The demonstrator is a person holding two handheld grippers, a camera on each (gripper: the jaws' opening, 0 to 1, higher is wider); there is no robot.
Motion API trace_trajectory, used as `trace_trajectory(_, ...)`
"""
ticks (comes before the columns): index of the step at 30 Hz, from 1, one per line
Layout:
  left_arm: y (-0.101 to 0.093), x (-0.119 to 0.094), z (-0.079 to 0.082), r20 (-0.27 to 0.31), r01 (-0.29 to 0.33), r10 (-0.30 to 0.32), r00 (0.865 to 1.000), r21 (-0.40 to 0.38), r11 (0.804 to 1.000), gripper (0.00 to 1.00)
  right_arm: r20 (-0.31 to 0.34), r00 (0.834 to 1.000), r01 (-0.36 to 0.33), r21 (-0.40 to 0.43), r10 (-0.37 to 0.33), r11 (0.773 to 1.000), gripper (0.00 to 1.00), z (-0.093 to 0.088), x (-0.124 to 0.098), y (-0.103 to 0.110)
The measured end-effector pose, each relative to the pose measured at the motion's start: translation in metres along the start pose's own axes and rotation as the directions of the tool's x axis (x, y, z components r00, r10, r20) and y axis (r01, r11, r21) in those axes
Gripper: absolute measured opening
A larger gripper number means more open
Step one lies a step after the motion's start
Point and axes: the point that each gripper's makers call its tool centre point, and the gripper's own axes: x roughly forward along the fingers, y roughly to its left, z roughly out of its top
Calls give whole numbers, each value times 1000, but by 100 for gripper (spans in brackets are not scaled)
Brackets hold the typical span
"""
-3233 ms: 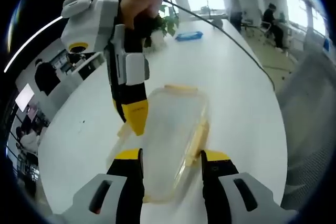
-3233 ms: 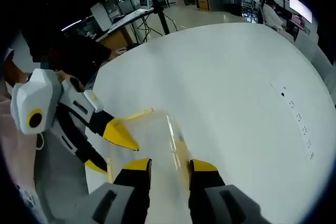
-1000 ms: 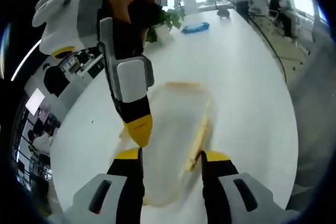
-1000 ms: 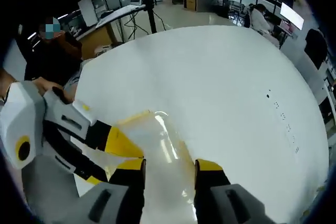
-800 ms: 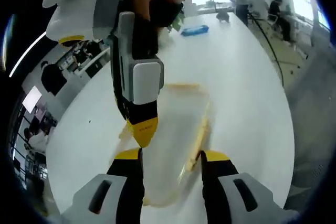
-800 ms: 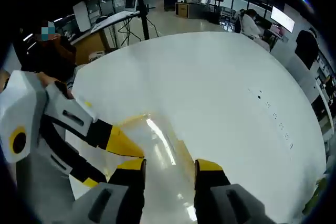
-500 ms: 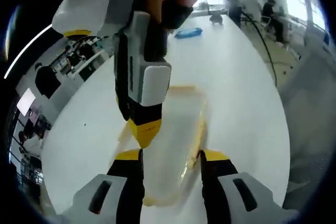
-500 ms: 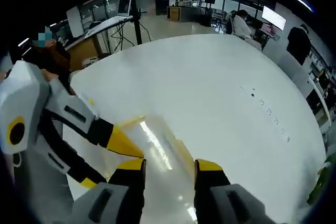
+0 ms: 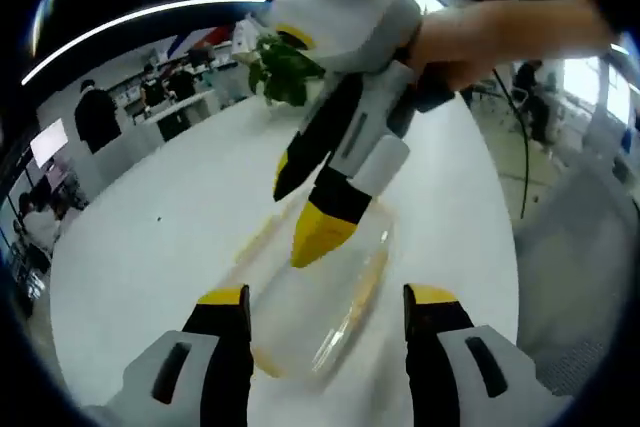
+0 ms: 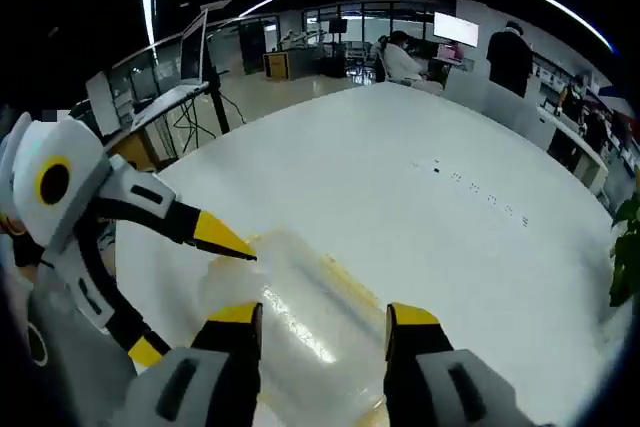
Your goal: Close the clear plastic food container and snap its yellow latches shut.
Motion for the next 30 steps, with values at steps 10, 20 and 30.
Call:
trace_trajectory(10, 33, -13, -2, 11, -125, 127, 992, -127, 984, 61, 82, 995, 53, 105, -62, 993, 47, -13, -30, -7)
trace_trajectory(20, 34, -10, -26, -11, -135, 137, 991, -254, 958, 57, 115, 983, 105, 270, -140, 957, 45, -40, -49, -33)
trace_trajectory(30, 35, -3, -32, -5, -121, 127, 992, -355, 927, 53, 99, 985, 100, 317, -138, 943, 43, -53, -39, -31)
